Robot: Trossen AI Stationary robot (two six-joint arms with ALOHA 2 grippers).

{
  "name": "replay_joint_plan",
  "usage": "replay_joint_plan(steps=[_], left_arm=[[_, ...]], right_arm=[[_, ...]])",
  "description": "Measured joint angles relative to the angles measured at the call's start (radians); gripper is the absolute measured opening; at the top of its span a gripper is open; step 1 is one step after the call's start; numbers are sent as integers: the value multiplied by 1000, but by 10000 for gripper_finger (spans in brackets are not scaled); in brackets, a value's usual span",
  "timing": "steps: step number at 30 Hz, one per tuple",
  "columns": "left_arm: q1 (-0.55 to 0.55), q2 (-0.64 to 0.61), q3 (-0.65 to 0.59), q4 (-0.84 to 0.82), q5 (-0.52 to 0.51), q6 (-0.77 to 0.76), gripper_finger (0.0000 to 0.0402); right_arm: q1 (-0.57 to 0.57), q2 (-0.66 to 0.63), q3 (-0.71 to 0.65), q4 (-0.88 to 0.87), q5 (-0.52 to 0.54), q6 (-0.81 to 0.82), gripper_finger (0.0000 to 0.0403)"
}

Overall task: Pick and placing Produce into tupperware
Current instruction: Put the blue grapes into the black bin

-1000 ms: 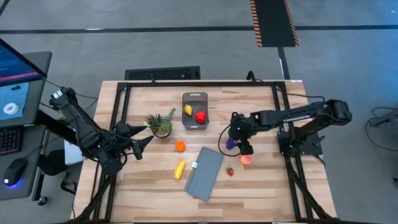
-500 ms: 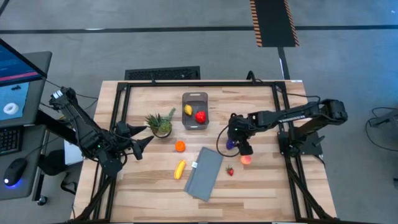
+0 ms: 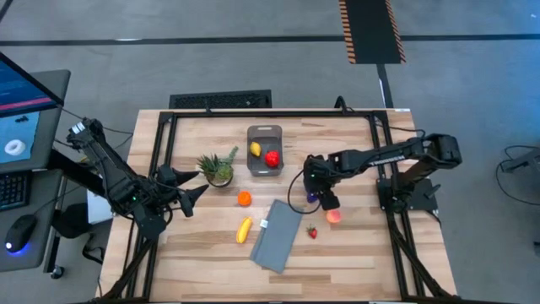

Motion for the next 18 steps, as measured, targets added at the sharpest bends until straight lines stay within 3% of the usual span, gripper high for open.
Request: replay_joint_plan(steps=[18], left_arm=[[0, 39, 0, -5, 3, -14, 295]], right_arm=[[-6, 37, 70, -112, -5, -64, 263]])
